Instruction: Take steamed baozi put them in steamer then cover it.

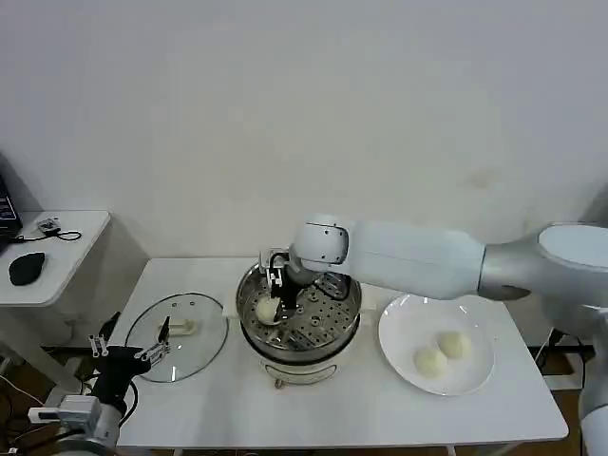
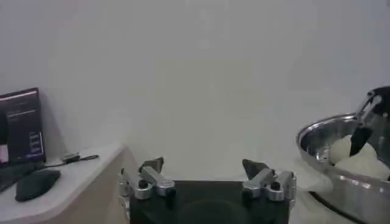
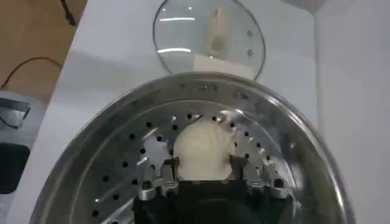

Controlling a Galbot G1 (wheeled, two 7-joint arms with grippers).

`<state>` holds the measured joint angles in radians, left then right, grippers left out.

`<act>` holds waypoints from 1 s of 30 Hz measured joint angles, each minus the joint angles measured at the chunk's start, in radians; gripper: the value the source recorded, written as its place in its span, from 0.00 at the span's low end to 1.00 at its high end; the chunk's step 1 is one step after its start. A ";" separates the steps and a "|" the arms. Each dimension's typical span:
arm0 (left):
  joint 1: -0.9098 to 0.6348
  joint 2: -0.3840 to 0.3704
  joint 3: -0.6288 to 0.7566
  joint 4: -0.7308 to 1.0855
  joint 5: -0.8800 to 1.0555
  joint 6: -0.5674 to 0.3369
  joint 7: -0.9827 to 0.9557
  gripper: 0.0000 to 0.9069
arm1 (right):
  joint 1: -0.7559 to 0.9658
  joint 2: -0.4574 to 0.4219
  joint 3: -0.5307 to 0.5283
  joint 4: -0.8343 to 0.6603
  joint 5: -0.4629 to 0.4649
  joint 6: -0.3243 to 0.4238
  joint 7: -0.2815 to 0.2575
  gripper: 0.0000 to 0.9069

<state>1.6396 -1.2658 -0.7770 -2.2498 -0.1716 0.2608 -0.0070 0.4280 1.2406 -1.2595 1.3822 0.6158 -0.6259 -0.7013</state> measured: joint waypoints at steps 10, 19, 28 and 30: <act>0.001 -0.007 0.002 -0.002 0.002 0.000 0.000 1.00 | 0.014 -0.012 0.019 0.011 -0.007 0.010 -0.002 1.00; 0.000 -0.006 0.020 -0.013 0.003 0.005 0.000 1.00 | 0.112 -0.113 0.011 0.112 -0.003 0.022 -0.018 1.00; -0.011 0.004 0.044 -0.029 0.001 0.009 0.000 1.00 | 0.217 -0.368 -0.007 0.270 -0.111 0.088 -0.107 1.00; -0.014 0.006 0.051 -0.031 0.002 0.009 0.000 1.00 | 0.224 -0.438 -0.001 0.302 -0.145 0.112 -0.134 1.00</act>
<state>1.6257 -1.2597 -0.7259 -2.2806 -0.1692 0.2701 -0.0072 0.6516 0.8023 -1.2606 1.6839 0.4706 -0.5137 -0.8349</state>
